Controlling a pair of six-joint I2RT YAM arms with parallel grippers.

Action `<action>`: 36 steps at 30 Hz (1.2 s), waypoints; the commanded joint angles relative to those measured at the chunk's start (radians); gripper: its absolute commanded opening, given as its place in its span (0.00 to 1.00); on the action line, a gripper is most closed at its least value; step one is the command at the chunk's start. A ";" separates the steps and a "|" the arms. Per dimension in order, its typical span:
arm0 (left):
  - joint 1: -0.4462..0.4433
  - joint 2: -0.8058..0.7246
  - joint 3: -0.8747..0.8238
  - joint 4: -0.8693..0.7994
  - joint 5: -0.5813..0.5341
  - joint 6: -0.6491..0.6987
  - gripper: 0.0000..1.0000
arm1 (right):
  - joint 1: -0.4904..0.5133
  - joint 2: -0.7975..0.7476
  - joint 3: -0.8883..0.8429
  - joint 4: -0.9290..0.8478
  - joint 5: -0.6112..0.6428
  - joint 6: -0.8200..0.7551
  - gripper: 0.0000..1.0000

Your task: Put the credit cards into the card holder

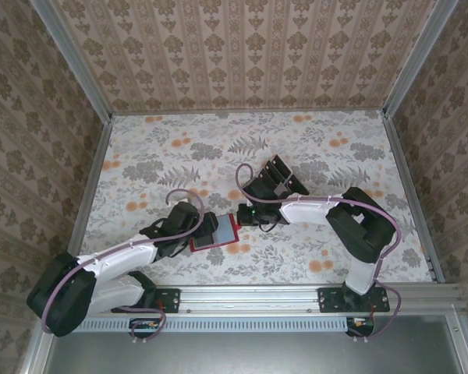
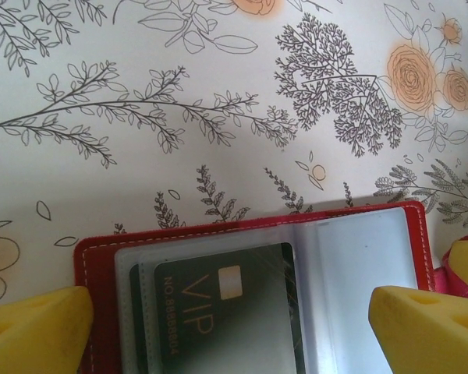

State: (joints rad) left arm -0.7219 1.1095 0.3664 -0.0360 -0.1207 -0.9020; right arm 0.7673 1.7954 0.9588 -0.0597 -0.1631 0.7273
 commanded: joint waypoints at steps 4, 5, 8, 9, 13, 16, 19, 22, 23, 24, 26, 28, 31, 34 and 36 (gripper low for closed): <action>-0.015 -0.068 -0.018 -0.071 -0.078 -0.028 1.00 | 0.001 0.013 -0.017 0.011 -0.023 0.021 0.01; -0.015 -0.079 -0.022 -0.078 -0.084 -0.030 1.00 | 0.001 0.014 -0.016 0.012 -0.023 0.021 0.00; -0.014 -0.099 -0.033 -0.092 -0.096 -0.035 1.00 | 0.001 0.014 -0.018 0.012 -0.023 0.023 0.01; -0.014 -0.100 -0.035 -0.094 -0.096 -0.036 1.00 | 0.000 0.015 -0.018 0.012 -0.023 0.023 0.00; -0.014 -0.088 -0.043 -0.086 -0.091 -0.037 1.00 | 0.001 0.018 -0.016 0.014 -0.024 0.026 0.00; -0.014 -0.073 -0.049 -0.065 -0.087 -0.037 1.00 | 0.001 0.021 -0.015 0.017 -0.029 0.029 0.00; -0.015 -0.051 -0.047 -0.049 -0.081 -0.031 1.00 | 0.000 0.023 -0.015 0.019 -0.031 0.031 0.00; -0.014 -0.021 -0.038 -0.033 -0.073 -0.022 1.00 | 0.000 0.028 -0.017 0.022 -0.033 0.032 0.00; -0.014 -0.011 -0.036 -0.025 -0.071 -0.020 1.00 | 0.000 0.028 -0.018 0.024 -0.033 0.033 0.00; -0.014 -0.002 -0.035 -0.017 -0.067 -0.018 1.00 | 0.001 0.029 -0.019 0.024 -0.034 0.034 0.00; -0.015 0.014 -0.032 -0.002 -0.060 -0.016 1.00 | 0.000 0.032 -0.021 0.026 -0.037 0.035 0.00; -0.016 0.028 -0.027 0.014 -0.053 -0.013 1.00 | 0.001 0.035 -0.022 0.031 -0.040 0.037 0.00; -0.024 0.035 -0.013 0.024 -0.046 -0.007 1.00 | 0.000 0.041 -0.026 0.039 -0.044 0.042 0.00; -0.034 0.035 0.007 0.020 -0.047 -0.003 1.00 | 0.000 0.048 -0.029 0.046 -0.049 0.047 0.00; -0.037 0.036 0.018 0.020 -0.046 -0.003 1.00 | 0.001 0.053 -0.029 0.052 -0.053 0.050 0.00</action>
State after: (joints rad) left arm -0.7475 1.1202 0.3565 -0.0765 -0.2165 -0.9192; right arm 0.7673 1.8168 0.9512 -0.0151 -0.1955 0.7631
